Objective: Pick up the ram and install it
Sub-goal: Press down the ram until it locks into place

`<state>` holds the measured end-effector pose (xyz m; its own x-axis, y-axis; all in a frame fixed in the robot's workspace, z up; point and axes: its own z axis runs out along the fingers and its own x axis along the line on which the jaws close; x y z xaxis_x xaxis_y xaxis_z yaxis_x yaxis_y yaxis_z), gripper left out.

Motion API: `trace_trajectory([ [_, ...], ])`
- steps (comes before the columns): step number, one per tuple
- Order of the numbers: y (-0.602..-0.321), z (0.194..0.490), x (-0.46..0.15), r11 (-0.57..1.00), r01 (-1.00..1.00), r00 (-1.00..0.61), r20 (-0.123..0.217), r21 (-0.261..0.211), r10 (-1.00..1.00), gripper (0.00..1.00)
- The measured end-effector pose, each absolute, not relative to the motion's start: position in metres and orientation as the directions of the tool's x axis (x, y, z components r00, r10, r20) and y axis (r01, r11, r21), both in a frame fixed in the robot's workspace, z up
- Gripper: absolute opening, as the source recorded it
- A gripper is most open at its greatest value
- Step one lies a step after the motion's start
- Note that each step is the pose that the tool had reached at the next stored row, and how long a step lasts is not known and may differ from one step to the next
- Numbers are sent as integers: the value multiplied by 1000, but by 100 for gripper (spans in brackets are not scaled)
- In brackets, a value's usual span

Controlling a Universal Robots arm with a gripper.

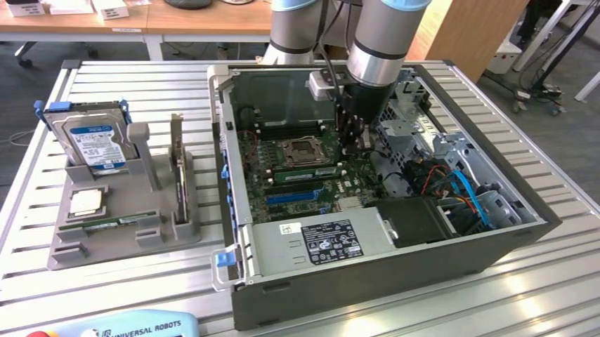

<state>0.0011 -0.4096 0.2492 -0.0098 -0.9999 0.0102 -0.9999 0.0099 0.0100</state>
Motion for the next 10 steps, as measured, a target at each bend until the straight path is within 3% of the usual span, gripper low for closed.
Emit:
trace_trajectory([
  [10,-407,248,1,10,-1000,-10,1,10,-1000,10],
])
